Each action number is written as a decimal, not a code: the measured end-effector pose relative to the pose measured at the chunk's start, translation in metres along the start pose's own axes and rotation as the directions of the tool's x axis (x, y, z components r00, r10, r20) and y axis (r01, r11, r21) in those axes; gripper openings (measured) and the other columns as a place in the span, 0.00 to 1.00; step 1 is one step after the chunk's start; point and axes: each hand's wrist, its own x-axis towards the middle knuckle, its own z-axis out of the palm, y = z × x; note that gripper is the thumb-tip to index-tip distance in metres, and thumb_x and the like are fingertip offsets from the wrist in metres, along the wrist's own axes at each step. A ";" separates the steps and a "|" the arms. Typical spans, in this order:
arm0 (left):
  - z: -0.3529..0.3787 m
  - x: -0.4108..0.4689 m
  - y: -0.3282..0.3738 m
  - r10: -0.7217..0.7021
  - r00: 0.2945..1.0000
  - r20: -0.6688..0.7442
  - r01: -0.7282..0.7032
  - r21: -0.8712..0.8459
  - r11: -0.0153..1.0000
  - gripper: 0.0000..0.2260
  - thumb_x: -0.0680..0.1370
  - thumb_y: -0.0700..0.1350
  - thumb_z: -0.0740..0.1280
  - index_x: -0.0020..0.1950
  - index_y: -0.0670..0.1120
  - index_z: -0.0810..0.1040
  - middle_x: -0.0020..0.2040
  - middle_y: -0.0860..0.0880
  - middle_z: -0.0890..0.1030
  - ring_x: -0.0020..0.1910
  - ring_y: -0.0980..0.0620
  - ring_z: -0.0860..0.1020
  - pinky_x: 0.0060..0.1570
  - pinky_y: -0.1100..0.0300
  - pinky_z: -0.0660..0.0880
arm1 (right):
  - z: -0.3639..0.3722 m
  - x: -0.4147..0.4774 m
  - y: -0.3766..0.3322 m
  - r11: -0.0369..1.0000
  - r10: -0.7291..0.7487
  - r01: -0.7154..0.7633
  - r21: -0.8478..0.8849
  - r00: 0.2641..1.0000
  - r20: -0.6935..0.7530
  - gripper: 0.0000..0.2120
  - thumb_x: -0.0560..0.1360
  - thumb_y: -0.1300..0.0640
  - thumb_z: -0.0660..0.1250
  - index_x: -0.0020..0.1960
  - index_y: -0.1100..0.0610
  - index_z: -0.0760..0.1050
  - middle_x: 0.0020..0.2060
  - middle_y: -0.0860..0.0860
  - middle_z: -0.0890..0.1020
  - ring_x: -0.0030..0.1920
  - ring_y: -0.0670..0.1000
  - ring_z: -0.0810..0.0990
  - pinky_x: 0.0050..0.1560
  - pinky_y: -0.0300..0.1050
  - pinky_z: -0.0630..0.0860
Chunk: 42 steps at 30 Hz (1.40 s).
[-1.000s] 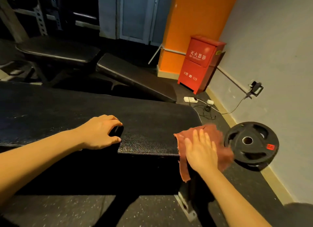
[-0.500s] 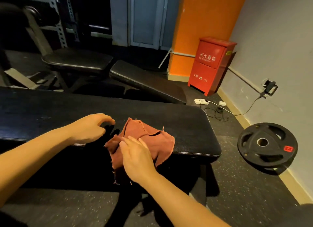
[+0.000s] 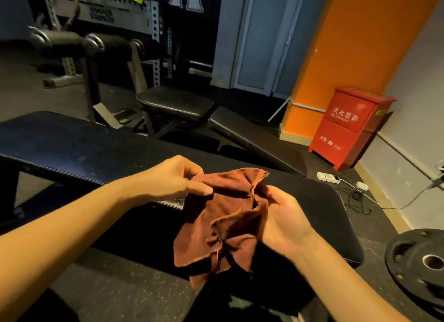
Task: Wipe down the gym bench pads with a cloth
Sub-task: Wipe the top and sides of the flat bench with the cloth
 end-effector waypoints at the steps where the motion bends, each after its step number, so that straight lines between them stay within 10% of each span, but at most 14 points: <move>1: -0.006 -0.004 0.003 0.003 1.000 -0.015 -0.004 -0.021 1.000 0.15 0.76 0.50 0.75 0.40 0.39 0.79 0.37 0.47 0.82 0.38 0.52 0.80 0.46 0.55 0.76 | -0.004 0.002 -0.001 0.999 0.022 -0.022 -0.026 1.000 0.011 0.26 0.79 0.50 0.57 0.68 0.66 0.76 0.69 0.66 0.75 0.69 0.66 0.74 0.73 0.63 0.67; 3: -0.016 -0.012 0.009 -0.011 1.000 -0.019 0.010 -0.057 0.998 0.13 0.76 0.50 0.74 0.42 0.40 0.80 0.36 0.46 0.80 0.36 0.54 0.78 0.40 0.63 0.75 | -0.004 0.005 -0.003 0.994 0.082 -0.079 -0.082 0.996 0.037 0.30 0.81 0.45 0.57 0.74 0.65 0.69 0.73 0.67 0.70 0.74 0.69 0.67 0.76 0.68 0.58; 6: -0.023 -0.020 0.014 -0.019 1.000 -0.016 0.018 -0.012 1.000 0.12 0.76 0.50 0.74 0.48 0.40 0.83 0.42 0.40 0.83 0.38 0.52 0.79 0.44 0.59 0.76 | 0.018 0.013 -0.002 0.908 0.123 -0.086 -0.411 0.990 0.065 0.32 0.80 0.37 0.62 0.70 0.63 0.75 0.63 0.65 0.80 0.63 0.64 0.79 0.68 0.62 0.72; 9: -0.034 -0.029 0.018 -0.012 1.000 -0.025 0.012 -0.004 1.000 0.10 0.76 0.49 0.76 0.48 0.42 0.84 0.44 0.41 0.85 0.41 0.51 0.82 0.46 0.56 0.77 | 0.054 0.023 -0.005 0.680 0.062 0.021 -0.733 0.994 0.085 0.15 0.77 0.53 0.73 0.56 0.63 0.81 0.41 0.57 0.81 0.36 0.51 0.79 0.41 0.44 0.75; 12: -0.052 -0.042 0.018 -0.056 0.998 -0.011 0.055 -0.061 0.997 0.13 0.74 0.50 0.77 0.48 0.40 0.83 0.45 0.44 0.86 0.42 0.49 0.83 0.46 0.56 0.79 | 0.079 0.024 -0.023 0.482 0.024 0.047 -0.875 0.997 0.068 0.04 0.79 0.60 0.69 0.49 0.60 0.82 0.39 0.56 0.80 0.34 0.50 0.78 0.34 0.38 0.74; 17: -0.064 -0.044 0.022 -0.052 0.994 -0.101 0.032 -0.187 0.982 0.08 0.75 0.47 0.76 0.45 0.43 0.84 0.47 0.43 0.86 0.45 0.45 0.83 0.49 0.52 0.79 | 0.101 0.028 -0.027 0.609 -0.004 0.062 -0.791 0.997 0.075 0.17 0.74 0.44 0.74 0.46 0.58 0.79 0.38 0.54 0.77 0.35 0.51 0.75 0.37 0.43 0.72; 21: -0.076 -0.052 0.035 -0.072 0.993 -0.091 0.065 -0.081 0.995 0.10 0.74 0.49 0.77 0.48 0.43 0.84 0.48 0.41 0.85 0.48 0.43 0.84 0.55 0.47 0.81 | 0.116 0.036 -0.027 0.090 -0.115 0.230 -0.969 0.969 0.220 0.11 0.74 0.50 0.76 0.50 0.57 0.81 0.46 0.52 0.85 0.48 0.53 0.84 0.55 0.50 0.79; 25: -0.100 -0.075 0.022 -0.129 0.989 -0.068 0.126 -0.057 0.990 0.15 0.76 0.46 0.74 0.57 0.39 0.81 0.56 0.36 0.82 0.57 0.38 0.82 0.61 0.45 0.78 | 0.128 0.043 -0.038 0.382 0.000 0.245 -0.891 0.964 0.265 0.13 0.75 0.72 0.58 0.42 0.62 0.79 0.36 0.58 0.75 0.33 0.51 0.73 0.31 0.41 0.70; 30: -0.116 -0.100 -0.012 -0.233 0.917 -0.323 0.125 -0.322 0.938 0.11 0.78 0.43 0.72 0.60 0.43 0.83 0.54 0.44 0.85 0.53 0.48 0.84 0.49 0.55 0.80 | 0.142 0.075 -0.022 0.787 0.175 0.087 -0.610 0.917 0.357 0.17 0.63 0.68 0.62 0.52 0.63 0.76 0.39 0.58 0.72 0.36 0.54 0.71 0.38 0.45 0.71; 34: -0.106 -0.111 -0.031 -0.308 0.671 -0.675 0.131 -0.301 0.945 0.09 0.76 0.46 0.75 0.56 0.47 0.85 0.51 0.46 0.86 0.53 0.47 0.84 0.47 0.54 0.81 | 0.166 0.101 0.003 0.868 0.235 0.026 -0.496 0.858 0.456 0.18 0.74 0.65 0.64 0.63 0.68 0.76 0.58 0.65 0.82 0.58 0.67 0.81 0.66 0.59 0.75; 38: -0.108 -0.126 -0.056 -0.486 0.402 -0.776 0.234 -0.426 0.874 0.12 0.77 0.48 0.75 0.55 0.43 0.79 0.44 0.45 0.82 0.39 0.49 0.79 0.39 0.55 0.76 | 0.196 0.116 0.016 0.850 0.060 0.198 -0.489 0.885 0.462 0.10 0.75 0.69 0.60 0.50 0.65 0.80 0.42 0.61 0.81 0.40 0.58 0.82 0.45 0.49 0.78; 42: -0.101 -0.150 -0.063 -0.786 0.492 -0.373 0.599 -0.511 0.617 0.27 0.81 0.66 0.61 0.53 0.41 0.79 0.36 0.44 0.83 0.37 0.46 0.83 0.44 0.54 0.77 | 0.205 0.133 0.023 0.875 0.005 0.226 -0.428 0.880 0.475 0.08 0.78 0.69 0.58 0.49 0.63 0.77 0.42 0.60 0.78 0.40 0.56 0.79 0.43 0.47 0.76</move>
